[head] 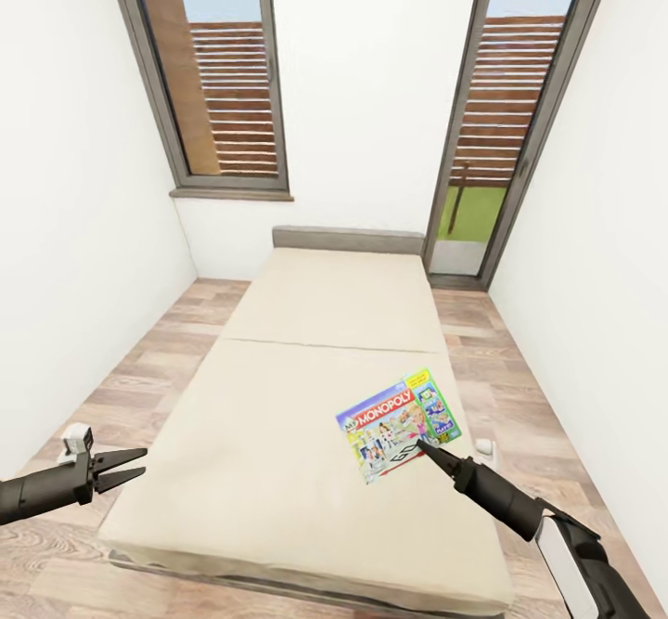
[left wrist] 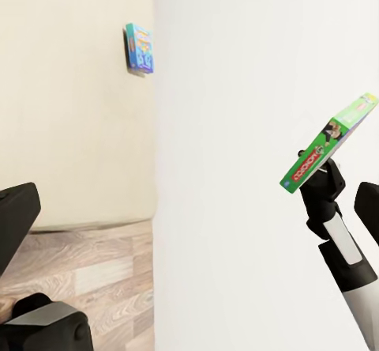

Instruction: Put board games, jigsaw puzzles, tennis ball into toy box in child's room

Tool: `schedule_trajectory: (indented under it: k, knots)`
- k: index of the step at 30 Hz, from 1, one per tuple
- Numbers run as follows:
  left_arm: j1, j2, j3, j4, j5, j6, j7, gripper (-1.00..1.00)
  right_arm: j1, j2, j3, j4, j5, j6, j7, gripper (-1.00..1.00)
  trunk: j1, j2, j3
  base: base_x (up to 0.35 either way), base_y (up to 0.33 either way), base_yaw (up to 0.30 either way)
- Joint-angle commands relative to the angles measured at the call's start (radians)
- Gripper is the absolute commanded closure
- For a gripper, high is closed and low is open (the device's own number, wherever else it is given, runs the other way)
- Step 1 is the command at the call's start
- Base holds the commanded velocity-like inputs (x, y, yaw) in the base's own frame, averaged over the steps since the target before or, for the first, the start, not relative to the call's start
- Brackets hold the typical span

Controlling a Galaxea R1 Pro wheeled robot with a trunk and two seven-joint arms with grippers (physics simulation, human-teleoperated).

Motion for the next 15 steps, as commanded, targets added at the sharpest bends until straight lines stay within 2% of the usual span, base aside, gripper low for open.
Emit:
schedule_trajectory:
  k: [1,15]
  knots:
    - [-0.001,0.0,0.0,0.0,-0.002,0.011,-0.005,-1.0,-0.001,0.0,0.0,0.0,-0.006,0.008,0.001,1.0,0.001,-0.002,0.0,0.0,-0.058,0.069]
    - [-0.001,-0.001,0.001,0.0,-0.001,0.009,-0.005,-1.0,0.0,0.0,0.0,-0.001,-0.006,0.007,0.0,1.0,0.001,-0.002,0.023,0.0,-0.051,0.072]
